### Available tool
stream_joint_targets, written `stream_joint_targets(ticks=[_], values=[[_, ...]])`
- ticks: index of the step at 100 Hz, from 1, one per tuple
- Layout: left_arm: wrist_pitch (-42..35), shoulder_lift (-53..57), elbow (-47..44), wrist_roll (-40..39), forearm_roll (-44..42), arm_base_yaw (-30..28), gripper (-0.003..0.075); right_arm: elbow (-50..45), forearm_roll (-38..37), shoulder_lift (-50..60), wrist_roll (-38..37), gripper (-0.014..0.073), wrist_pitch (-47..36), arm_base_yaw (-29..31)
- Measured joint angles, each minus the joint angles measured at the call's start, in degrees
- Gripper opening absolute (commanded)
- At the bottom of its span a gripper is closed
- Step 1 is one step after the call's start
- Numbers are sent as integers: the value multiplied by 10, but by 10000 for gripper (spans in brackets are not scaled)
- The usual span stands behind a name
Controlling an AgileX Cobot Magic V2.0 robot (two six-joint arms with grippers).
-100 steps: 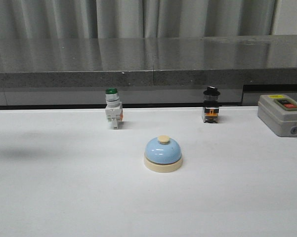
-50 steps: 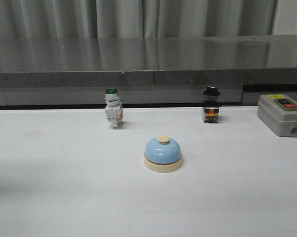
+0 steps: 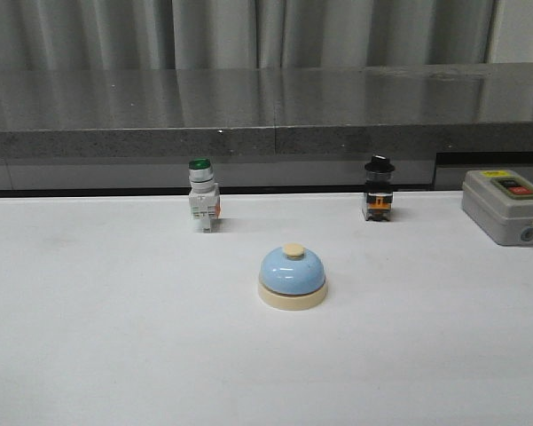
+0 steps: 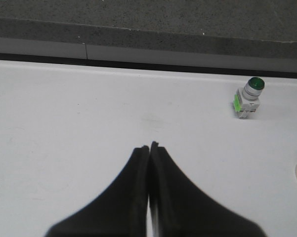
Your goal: Place and press bell with both arms
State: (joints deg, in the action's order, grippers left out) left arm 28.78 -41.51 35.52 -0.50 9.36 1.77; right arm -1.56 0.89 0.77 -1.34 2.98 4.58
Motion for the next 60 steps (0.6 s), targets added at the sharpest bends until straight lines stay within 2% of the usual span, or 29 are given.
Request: stream_joint_targets(ticks=[20, 60], values=[[-13, 101, -77, 0, 5, 0, -20, 0, 0, 0, 0, -60, 0, 0], [-110, 308, -238, 0, 1, 0, -20, 0, 0, 0, 0, -60, 0, 0]])
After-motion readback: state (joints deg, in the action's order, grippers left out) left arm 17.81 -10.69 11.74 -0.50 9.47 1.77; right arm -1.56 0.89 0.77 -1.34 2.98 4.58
